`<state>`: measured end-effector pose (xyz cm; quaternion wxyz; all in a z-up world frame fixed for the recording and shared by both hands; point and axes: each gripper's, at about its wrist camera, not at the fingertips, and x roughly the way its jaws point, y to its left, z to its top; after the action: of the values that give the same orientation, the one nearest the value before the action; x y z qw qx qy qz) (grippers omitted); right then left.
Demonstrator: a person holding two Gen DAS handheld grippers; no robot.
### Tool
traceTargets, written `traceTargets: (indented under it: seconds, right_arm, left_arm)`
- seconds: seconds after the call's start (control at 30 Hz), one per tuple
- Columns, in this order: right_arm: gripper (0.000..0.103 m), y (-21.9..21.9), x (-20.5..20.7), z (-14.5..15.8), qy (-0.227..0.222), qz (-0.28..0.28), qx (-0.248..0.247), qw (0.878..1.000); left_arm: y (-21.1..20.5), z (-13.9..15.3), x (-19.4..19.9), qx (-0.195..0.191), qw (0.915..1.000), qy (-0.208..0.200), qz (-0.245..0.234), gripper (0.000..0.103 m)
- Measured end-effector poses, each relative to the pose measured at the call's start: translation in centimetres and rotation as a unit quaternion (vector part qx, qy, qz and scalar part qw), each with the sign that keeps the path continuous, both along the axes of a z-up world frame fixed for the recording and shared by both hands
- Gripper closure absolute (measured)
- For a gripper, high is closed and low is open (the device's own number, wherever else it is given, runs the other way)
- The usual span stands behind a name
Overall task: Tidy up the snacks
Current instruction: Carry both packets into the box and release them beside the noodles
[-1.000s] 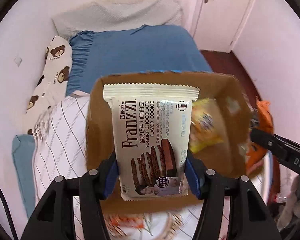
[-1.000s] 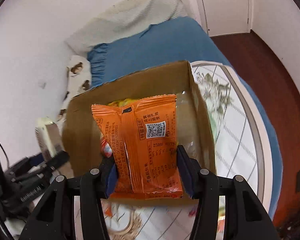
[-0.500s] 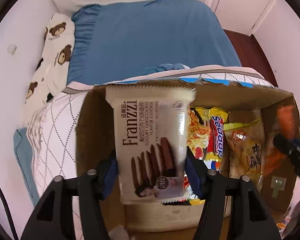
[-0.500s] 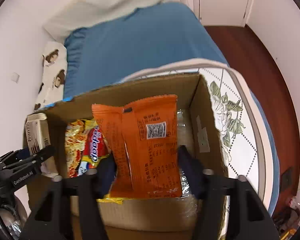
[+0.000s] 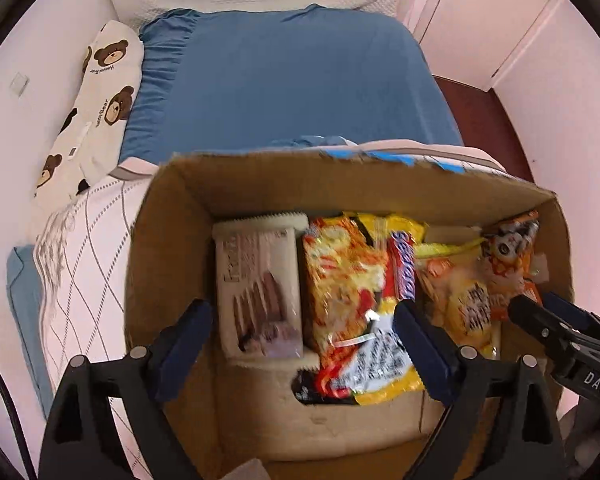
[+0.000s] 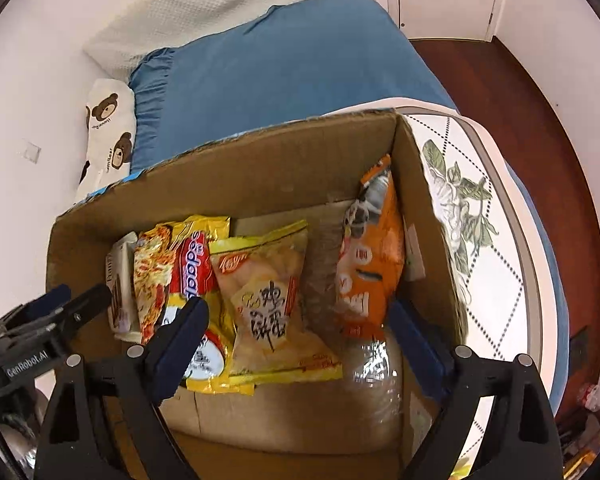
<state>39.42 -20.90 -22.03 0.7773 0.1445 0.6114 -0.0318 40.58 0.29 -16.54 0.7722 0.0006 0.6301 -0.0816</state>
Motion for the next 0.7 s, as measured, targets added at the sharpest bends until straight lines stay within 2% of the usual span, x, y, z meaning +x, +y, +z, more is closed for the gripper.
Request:
traceTargets:
  seconds: [0.27, 0.43, 0.7]
  right_arm:
    - [0.009, 1.4, -5.1, 1.9, -0.031, 0.016, -0.012, 0.999]
    - [0.009, 2.0, -9.0, 4.1, -0.063, 0.027, -0.032, 0.997]
    - [0.009, 3.1, -14.4, 7.7, -0.102, 0.044, -0.029, 0.993]
  left_arm:
    - [0.2, 2.0, -4.8, -0.006, 0.9991, -0.04, 0.006, 0.01]
    - [0.3, 4.1, -8.6, -0.014, 0.9967, -0.08, 0.001, 0.01]
    - [0.7, 7.4, -13.8, -0.023, 0.9918, -0.126, -0.005, 0.01]
